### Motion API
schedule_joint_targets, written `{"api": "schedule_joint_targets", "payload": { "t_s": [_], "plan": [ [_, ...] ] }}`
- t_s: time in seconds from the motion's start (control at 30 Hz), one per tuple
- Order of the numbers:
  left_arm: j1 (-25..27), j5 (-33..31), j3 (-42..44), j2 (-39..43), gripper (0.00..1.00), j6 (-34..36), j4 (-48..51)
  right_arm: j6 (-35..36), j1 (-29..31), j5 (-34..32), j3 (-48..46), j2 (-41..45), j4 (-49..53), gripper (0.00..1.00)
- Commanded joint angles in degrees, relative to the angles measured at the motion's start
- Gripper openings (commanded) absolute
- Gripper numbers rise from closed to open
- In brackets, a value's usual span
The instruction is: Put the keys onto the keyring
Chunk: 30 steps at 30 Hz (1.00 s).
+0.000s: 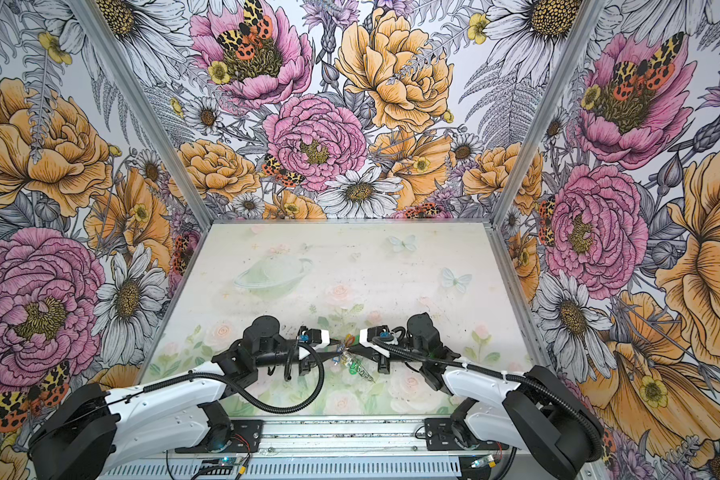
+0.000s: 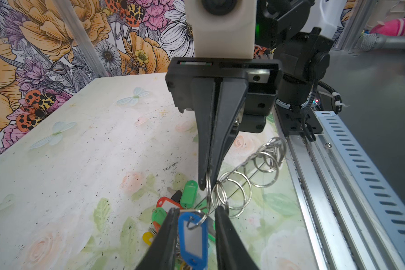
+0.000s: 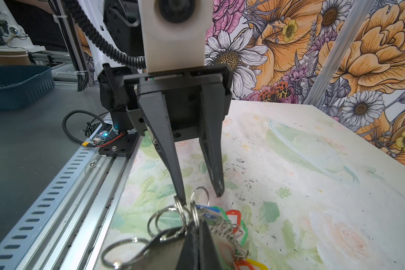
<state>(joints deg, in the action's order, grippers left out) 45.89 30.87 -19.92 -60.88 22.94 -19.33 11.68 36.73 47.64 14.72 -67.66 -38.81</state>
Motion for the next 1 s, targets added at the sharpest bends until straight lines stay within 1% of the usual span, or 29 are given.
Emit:
{"api": "schedule_joint_targets", "payload": {
  "t_s": [0.0, 0.17, 0.3, 0.5, 0.67, 0.73, 0.8, 0.87, 0.93, 0.97],
  "plan": [
    [0.69, -0.45, 0.06, -0.83, 0.31, 1.05, 0.17, 0.53, 0.23, -0.65, 1.45, -0.40, -2.83, 0.00],
    [1.04, -0.46, -0.63, -2.03, 0.30, 1.22, 0.75, 0.66, 0.93, -0.31, 2.04, -1.63, -3.17, 0.00],
    [1.22, -0.06, -1.08, -2.55, 0.26, 1.32, 1.23, 0.58, 1.50, -1.13, 2.58, -2.85, -3.83, 0.00],
    [1.31, 1.20, -1.98, -4.11, 0.22, 1.49, 2.59, -1.59, 2.23, -2.97, 2.20, -5.21, -9.34, 0.00],
    [1.34, 0.95, -2.93, -5.41, 0.14, 1.57, 3.47, -4.73, 2.55, -4.13, 1.27, -7.95, -16.84, 0.00],
    [1.31, 0.45, -2.84, -5.16, 0.09, 1.58, 3.54, -5.01, 2.64, -4.25, 1.07, -8.62, -17.86, 0.00],
    [1.30, -0.28, -2.78, -4.73, 0.04, 1.57, 3.57, -4.40, 2.65, -4.69, 0.81, -8.60, -17.06, 0.00],
    [1.31, -1.18, -2.75, -4.43, 0.01, 1.51, 3.60, -2.73, 2.64, -5.18, 0.65, -7.40, -14.21, 0.00],
    [1.30, -2.15, -2.84, -4.49, 0.00, 1.49, 3.63, 0.39, 2.63, -5.19, 1.26, -4.88, -7.21, 0.00],
    [1.31, -2.54, -2.88, -4.44, 0.00, 1.39, 3.63, 2.34, 2.56, -5.45, 1.80, -3.33, -2.86, 0.03]
  ]
}}
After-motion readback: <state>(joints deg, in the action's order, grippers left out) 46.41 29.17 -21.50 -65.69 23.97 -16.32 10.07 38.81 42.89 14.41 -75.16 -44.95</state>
